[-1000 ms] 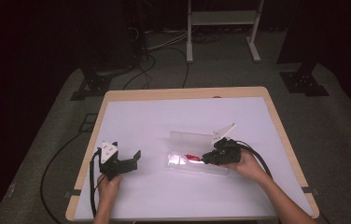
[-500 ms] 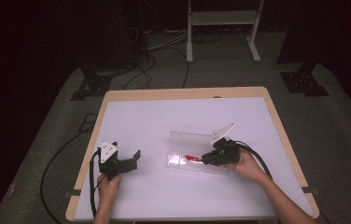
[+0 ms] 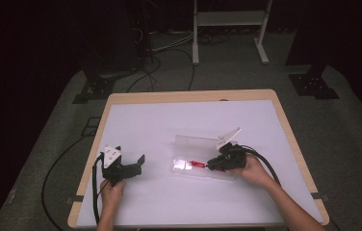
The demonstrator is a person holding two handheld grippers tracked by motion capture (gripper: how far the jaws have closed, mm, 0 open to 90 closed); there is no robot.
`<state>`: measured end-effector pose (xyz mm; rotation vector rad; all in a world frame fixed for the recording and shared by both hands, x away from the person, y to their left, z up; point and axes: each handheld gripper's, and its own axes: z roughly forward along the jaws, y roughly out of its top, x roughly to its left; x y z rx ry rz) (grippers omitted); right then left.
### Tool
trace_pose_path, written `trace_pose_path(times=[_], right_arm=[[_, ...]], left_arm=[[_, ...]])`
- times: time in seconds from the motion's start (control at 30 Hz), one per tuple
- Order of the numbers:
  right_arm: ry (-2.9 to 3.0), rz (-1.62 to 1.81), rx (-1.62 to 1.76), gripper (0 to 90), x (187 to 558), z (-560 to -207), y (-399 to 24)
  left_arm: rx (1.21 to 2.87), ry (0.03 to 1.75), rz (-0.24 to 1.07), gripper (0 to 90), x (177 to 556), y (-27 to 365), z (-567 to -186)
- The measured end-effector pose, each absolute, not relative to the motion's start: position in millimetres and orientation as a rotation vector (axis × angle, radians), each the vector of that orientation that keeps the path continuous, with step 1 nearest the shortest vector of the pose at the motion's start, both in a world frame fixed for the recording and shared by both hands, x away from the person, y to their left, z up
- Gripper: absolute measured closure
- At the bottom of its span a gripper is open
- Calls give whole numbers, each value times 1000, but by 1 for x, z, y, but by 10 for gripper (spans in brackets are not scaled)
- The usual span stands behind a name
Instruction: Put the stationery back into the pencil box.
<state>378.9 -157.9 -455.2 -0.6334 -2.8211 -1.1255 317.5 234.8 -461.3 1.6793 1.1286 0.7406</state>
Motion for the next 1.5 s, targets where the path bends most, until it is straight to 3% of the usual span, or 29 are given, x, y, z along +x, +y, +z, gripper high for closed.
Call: trace_pose_path(times=[0.47, 0.6, 1.0, 1.5], right_arm=[[-2792, -1134, -643, 779, 379, -460, -155], [-2791, -1147, -645, 718, 378, -457, -157], [-2775, -1222, -652, 675, 370, -445, -168], [-2767, -1276, -702, 545, 351, -434, -196]], left_arm=[[1683, 1123, 743, 0, 317, 234, -461], [1685, 1121, 743, 0, 317, 234, -461], [1685, 1120, 743, 0, 317, 234, -461], [1685, 1118, 745, 0, 317, 233, -461]])
